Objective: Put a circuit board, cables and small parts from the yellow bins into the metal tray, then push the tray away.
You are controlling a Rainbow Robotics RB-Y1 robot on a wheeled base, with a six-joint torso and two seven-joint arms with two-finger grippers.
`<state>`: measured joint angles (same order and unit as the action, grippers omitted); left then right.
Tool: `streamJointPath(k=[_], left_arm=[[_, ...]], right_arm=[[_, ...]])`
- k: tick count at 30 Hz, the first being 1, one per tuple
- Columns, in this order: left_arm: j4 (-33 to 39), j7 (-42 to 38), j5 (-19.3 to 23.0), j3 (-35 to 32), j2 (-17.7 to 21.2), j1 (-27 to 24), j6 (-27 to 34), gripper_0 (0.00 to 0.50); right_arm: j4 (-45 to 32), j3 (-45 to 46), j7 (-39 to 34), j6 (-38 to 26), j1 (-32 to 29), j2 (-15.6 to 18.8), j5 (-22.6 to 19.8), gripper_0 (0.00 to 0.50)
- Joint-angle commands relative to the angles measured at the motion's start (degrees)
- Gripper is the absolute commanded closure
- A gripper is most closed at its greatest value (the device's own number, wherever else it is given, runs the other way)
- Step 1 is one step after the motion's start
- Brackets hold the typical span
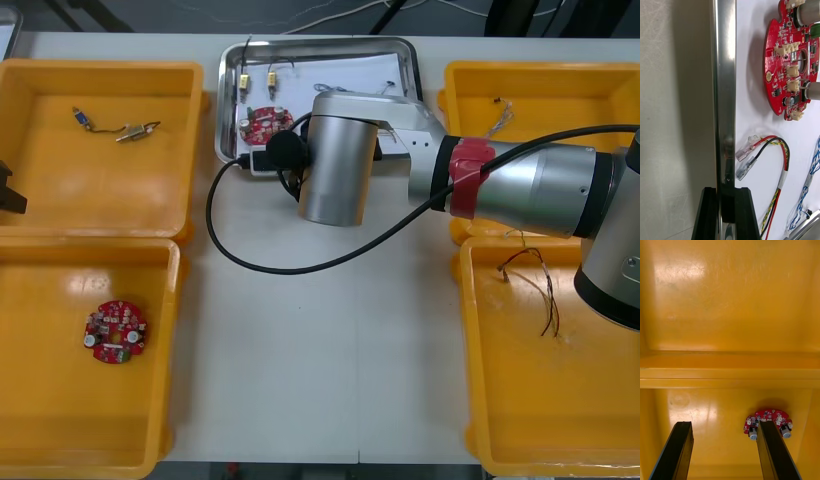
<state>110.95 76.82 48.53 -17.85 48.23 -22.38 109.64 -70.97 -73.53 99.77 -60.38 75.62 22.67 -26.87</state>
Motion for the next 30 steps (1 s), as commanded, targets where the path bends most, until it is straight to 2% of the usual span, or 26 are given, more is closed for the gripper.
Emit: streamJointPath(k=[1,16,18,19,21,22,23,24,30], left_arm=[[1.64,-5.10,-0.54,-1.14,2.84,0.93,0.36,0.000],[1.64,-5.10,-0.54,-1.14,2.84,0.93,0.36,0.000],[1.64,-5.10,-0.54,-1.14,2.84,0.93,0.36,0.000],[1.64,-5.10,-0.54,-1.14,2.84,0.93,0.36,0.000],[1.64,-5.10,-0.54,-1.14,2.84,0.93,0.36,0.000],[1.64,-5.10,-0.54,-1.14,2.84,0.93,0.36,0.000],[1.64,-5.10,-0.54,-1.14,2.84,0.93,0.36,0.000],[1.64,-5.10,-0.54,-1.14,2.84,0.93,0.36,0.000],[1.64,-5.10,-0.54,-1.14,2.84,0.93,0.36,0.000]], right_arm=[[1.01,0.32,1.74,2.02,4.01,-1.31,-0.29,0.500],[5.76,0.32,3.06,8.88,4.28,-1.31,-0.12,0.500],[5.85,0.32,3.06,8.79,4.36,-1.31,-0.12,0.447],[5.85,0.32,3.06,8.79,4.28,-1.31,-0.12,0.375],[5.85,0.32,3.06,8.79,4.28,-1.31,-0.12,0.136],[5.85,0.32,3.15,8.70,4.28,-1.31,-0.12,0.092],[5.85,0.32,3.15,8.62,4.28,-1.31,-0.12,0.025],[5.85,0.32,3.23,8.53,4.28,-1.31,-0.12,0.000],[4.97,0.41,3.32,6.59,4.28,-1.40,-0.20,0.000]])
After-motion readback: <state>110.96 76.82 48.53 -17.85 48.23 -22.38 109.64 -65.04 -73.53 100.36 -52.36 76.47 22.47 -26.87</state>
